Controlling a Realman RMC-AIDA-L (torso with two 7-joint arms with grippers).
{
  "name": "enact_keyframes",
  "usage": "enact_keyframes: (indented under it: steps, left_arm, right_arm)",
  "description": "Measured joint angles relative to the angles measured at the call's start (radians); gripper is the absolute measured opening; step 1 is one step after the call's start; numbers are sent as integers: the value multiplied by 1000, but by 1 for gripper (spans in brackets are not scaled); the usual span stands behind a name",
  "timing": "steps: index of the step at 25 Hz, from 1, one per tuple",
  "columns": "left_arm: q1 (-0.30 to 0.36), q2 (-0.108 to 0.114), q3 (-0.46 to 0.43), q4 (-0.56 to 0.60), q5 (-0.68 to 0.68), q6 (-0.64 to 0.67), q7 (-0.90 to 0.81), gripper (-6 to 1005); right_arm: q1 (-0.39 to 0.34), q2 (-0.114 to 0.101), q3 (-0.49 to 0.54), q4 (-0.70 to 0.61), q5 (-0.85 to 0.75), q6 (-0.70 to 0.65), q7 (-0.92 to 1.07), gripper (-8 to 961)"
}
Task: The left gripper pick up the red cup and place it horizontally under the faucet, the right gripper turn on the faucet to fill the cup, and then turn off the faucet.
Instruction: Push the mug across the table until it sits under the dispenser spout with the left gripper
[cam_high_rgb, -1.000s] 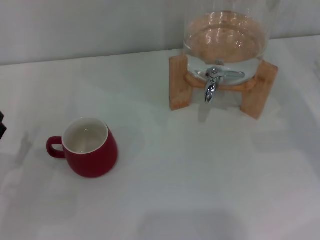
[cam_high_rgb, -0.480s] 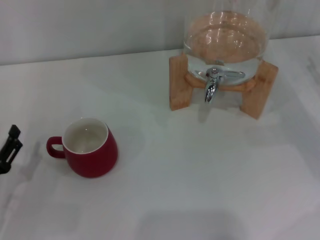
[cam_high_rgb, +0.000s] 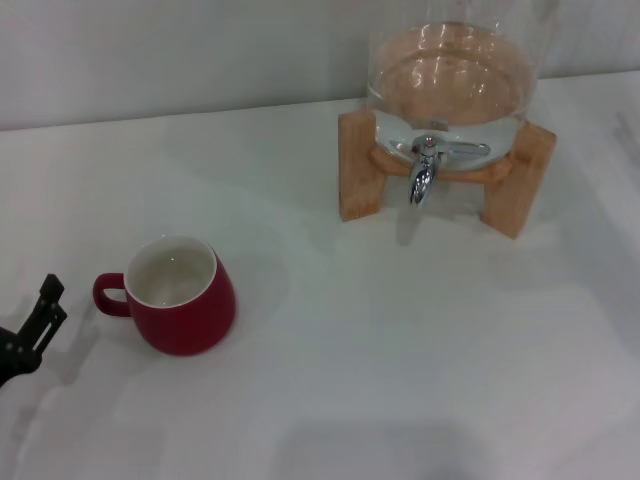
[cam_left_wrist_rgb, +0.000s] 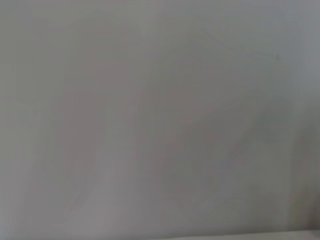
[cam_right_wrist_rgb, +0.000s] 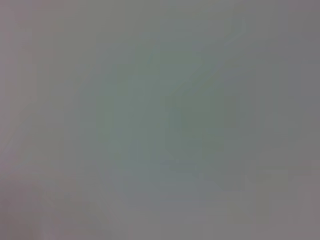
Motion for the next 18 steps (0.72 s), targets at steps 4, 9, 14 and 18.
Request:
enact_keyframes:
  steps: [4,9,14,18]
  left_arm:
    - [15,0,6,0,0,-2,-2,829]
    - [16,-1,29,20,-1,-2,-2,829]
    - [13,-1,32,37,2,0,-2,829]
    - [12,-1,32,46,4,10,3,829]
  right_arm:
    - [0,-4,0,0,-1,-1,0,673]
    - [3,-5,-5,0,-3,-1,0,673]
    - [8,-5,-6,0,-3,0,0,673]
    - [8,-5,-6,0,-3,3,0,673]
